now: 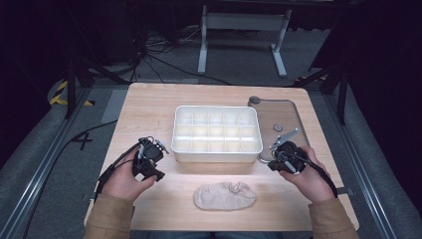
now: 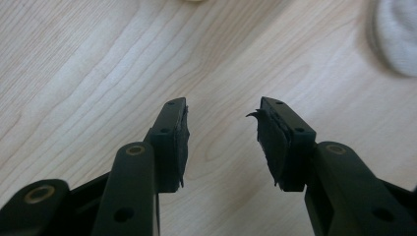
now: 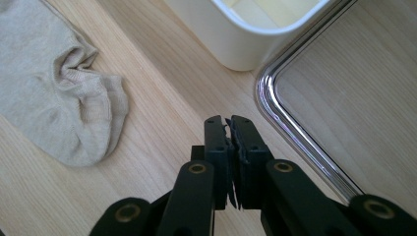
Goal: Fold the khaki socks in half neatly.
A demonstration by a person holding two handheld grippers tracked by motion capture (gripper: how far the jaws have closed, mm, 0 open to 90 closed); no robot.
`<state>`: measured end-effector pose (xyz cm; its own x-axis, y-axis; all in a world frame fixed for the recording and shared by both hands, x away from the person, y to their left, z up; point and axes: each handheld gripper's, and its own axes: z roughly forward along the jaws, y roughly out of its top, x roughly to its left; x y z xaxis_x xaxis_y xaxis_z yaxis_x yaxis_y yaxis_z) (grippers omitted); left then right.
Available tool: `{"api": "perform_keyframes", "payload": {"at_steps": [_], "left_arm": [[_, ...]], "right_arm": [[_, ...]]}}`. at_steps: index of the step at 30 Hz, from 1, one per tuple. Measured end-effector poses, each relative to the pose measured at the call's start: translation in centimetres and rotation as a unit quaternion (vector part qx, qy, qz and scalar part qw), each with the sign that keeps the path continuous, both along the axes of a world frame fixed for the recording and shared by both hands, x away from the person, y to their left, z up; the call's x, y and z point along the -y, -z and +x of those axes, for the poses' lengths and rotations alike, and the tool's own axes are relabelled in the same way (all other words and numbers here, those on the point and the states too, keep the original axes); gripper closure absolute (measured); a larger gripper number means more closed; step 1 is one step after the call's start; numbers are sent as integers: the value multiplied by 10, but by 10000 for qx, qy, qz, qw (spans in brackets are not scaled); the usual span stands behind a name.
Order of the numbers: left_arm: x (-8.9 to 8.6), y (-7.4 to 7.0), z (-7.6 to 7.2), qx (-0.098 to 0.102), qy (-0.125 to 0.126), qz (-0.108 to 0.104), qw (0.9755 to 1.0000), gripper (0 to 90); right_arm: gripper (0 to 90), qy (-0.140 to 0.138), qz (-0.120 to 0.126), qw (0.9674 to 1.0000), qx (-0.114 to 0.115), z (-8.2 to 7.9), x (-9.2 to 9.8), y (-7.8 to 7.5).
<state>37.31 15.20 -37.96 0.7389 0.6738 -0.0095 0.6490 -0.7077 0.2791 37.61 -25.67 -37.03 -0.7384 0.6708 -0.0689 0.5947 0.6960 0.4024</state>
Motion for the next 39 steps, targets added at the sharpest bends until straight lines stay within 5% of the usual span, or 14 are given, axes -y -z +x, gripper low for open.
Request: {"api": "perform_keyframes", "payload": {"at_steps": [16, 27, 39], "left_arm": [[19, -11, -17, -132, 370, -289, 9988, 590], [36, -12, -26, -196, 597, -415, 9972, 655], [42, -12, -30, -246, 646, -530, 9962, 635]], "right_arm": [[858, -496, 268, 9984, -67, -12, -20, 1], [899, -1055, 609, 9919, -363, -24, -47, 3], [899, -1476, 538, 9868, -394, -39, -76, 12]]}}
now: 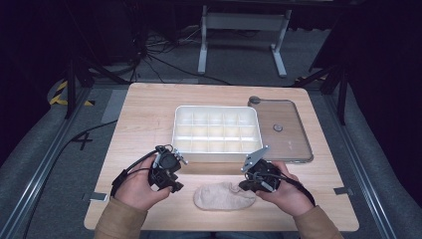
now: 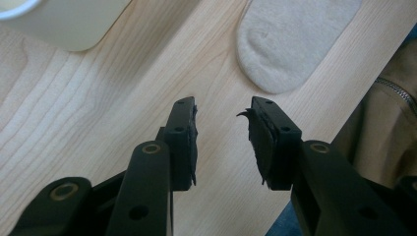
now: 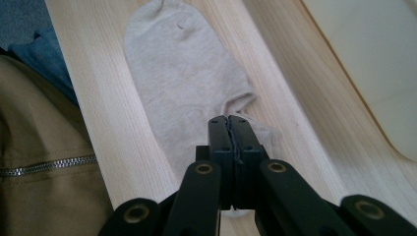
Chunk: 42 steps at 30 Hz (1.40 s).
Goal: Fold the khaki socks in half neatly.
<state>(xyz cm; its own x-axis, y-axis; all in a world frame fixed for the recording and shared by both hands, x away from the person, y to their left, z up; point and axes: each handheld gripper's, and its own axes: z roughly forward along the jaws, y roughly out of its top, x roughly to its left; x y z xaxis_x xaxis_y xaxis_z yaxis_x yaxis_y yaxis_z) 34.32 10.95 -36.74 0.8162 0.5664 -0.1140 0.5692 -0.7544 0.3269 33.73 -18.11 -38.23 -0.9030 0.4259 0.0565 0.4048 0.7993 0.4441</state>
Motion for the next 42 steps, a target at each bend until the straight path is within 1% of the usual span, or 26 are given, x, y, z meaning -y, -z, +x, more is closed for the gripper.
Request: {"api": "perform_keyframes", "payload": {"at_steps": [4, 5, 8, 9, 10, 11, 16, 18, 19, 21, 22, 24, 25, 26, 28, 30, 31, 33, 34, 35, 36, 37, 38, 39, 41, 42], "left_arm": [[-1, 0, -1, 2, -57, -60, 10000, 639], [-1, 1, -1, -20, -85, -110, 9999, 642], [0, 2, -1, -8, -66, -105, 9999, 644], [2, 3, -1, -7, -59, -98, 9999, 645], [2, 3, -2, -17, -90, -117, 9999, 647], [3, 4, -2, -25, -56, -119, 9999, 649], [7, 8, -2, -50, -9, -113, 9999, 653], [10, 10, -3, -78, -23, -118, 9999, 656], [11, 11, -2, -57, 22, -122, 9999, 657], [12, 12, -3, -83, 32, -151, 9998, 658], [13, 12, -3, -112, -3, -143, 9998, 660], [14, 14, -2, -127, 48, -150, 9998, 662], [15, 15, -3, -171, 6, -141, 9998, 664], [16, 15, -2, -140, 69, -140, 9998, 664], [16, 16, -2, -171, 48, -115, 9998, 667], [18, 18, -2, -168, 73, -147, 9997, 667], [19, 19, -2, -205, 34, -135, 9997, 667], [21, 21, -2, -226, 58, -113, 9997, 671], [24, 24, -2, -267, 46, -134, 9995, 671], [25, 27, -1, -248, 65, -186, 9995, 671], [25, 27, -1, -248, 65, -186, 9995, 671], [26, 28, 0, -292, 25, -221, 9993, 671], [27, 30, 0, -291, -49, -298, 9991, 668], [27, 31, 1, -278, -67, -328, 9991, 665], [29, 36, 2, -343, -267, -443, 9981, 664], [29, 37, 3, -363, -280, -470, 9978, 669]], "right_arm": [[899, -62, 12, 10000, -26, -2, -5, 6], [899, -95, -5, 9999, -34, -3, -8, 8], [899, -138, -16, 9999, -29, -5, -12, 11], [899, -228, 20, 9997, -64, -7, -16, 15], [900, -244, 21, 9997, -63, -8, -18, 17], [900, -262, 14, 9996, -53, -9, -20, 18], [900, -407, 21, 9991, -149, -12, -30, 28], [899, -501, -15, 9986, -174, -14, -35, 34], [900, -562, -45, 9982, -209, -15, -36, 36], [900, -608, -76, 9978, -237, -17, -39, 39], [899, -650, -106, 9975, -267, -18, -40, 41], [899, -732, -142, 9968, -298, -19, -44, 44], [899, -748, -143, 9966, -314, -20, -45, 45], [899, -758, -163, 9965, -299, -21, -47, 46], [899, -750, -195, 9966, -276, -22, -49, 49], [900, -751, -248, 9966, -251, -22, -49, 51], [900, -731, -300, 9966, -231, -21, -50, 54], [900, -726, -240, 9968, -247, -20, -49, 54], [900, -738, -262, 9967, -224, -21, -49, 54], [900, -748, -269, 9966, -224, -21, -49, 54], [900, -748, -269, 9966, -224, -21, -49, 54], [900, -750, -278, 9966, -218, -21, -50, 54], [900, -746, -276, 9966, -219, -21, -50, 54], [900, -744, -272, 9966, -221, -21, -49, 54], [900, -745, -272, 9966, -219, -21, -49, 54], [900, -744, -271, 9966, -219, -21, -49, 54]]}}
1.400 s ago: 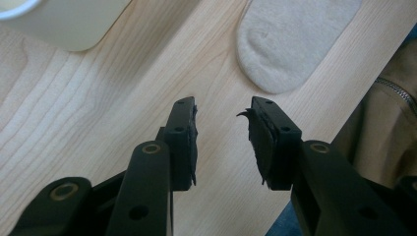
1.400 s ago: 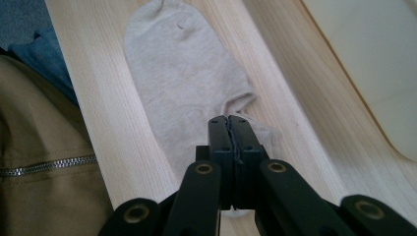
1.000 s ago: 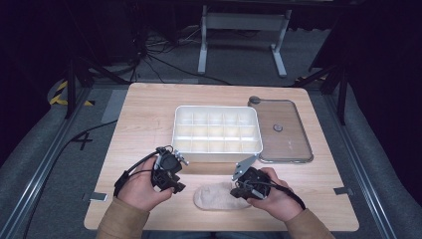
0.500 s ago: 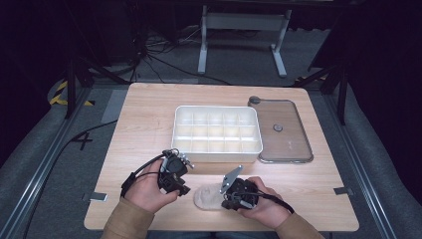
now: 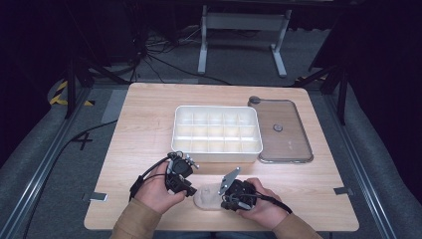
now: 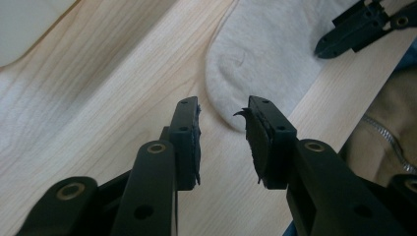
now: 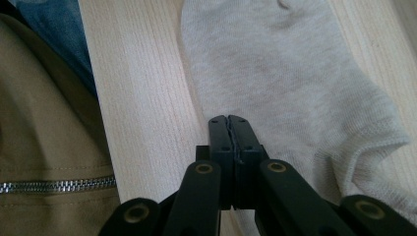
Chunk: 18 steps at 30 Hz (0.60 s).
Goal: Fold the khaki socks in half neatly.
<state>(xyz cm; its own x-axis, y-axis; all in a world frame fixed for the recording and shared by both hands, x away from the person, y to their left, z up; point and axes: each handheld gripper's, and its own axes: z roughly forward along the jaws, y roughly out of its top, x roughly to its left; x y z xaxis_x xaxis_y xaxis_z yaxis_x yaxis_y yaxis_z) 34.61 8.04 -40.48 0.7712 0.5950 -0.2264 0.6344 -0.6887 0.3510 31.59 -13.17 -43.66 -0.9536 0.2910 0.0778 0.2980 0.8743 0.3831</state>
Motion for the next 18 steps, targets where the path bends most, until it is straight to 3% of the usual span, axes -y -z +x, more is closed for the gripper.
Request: {"api": "perform_keyframes", "payload": {"at_steps": [8, 11, 18], "left_arm": [[10, 15, 2, -203, -128, -37, 9997, 705], [12, 19, 2, -195, -126, -32, 9997, 710], [21, 26, 0, -194, -210, 164, 9995, 713]], "right_arm": [[899, 29, 12, 10000, -17, 0, 0, 0], [899, 57, 15, 10000, -2, 0, 0, 0], [899, 70, 20, 10000, -19, 0, 0, 1]]}}
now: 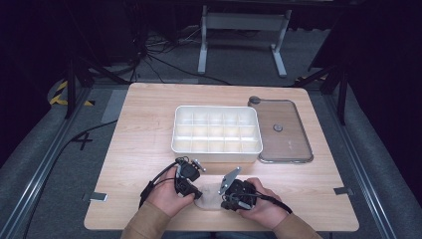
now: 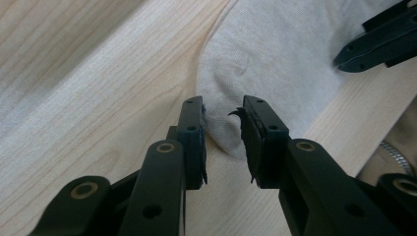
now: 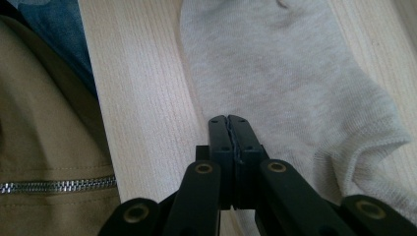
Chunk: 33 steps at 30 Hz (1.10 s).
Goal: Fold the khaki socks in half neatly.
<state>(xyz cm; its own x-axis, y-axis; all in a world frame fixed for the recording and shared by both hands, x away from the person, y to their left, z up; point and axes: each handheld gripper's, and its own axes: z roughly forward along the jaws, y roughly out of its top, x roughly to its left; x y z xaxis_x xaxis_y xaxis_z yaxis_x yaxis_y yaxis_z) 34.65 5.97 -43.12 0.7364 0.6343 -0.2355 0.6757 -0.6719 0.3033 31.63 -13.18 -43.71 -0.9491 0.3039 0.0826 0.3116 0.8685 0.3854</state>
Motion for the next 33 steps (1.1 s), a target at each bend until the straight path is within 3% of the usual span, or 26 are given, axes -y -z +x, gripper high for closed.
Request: {"api": "perform_keyframes", "payload": {"at_steps": [12, 17, 24, 33], "left_arm": [[14, 4, -8, 187, -170, 393, 9989, 704], [14, 5, -9, 140, -190, 317, 9992, 823], [9, 3, -6, -29, -145, 130, 9998, 847], [5, -13, -9, 86, -116, -111, 9998, 848]], "right_arm": [[898, -4, -7, 10000, 11, 0, 0, 0], [898, -46, -39, 10000, 28, -1, 0, 0], [898, -26, -25, 10000, 31, -1, 0, 0], [898, -35, -11, 10000, 38, 0, 0, 0]]}}
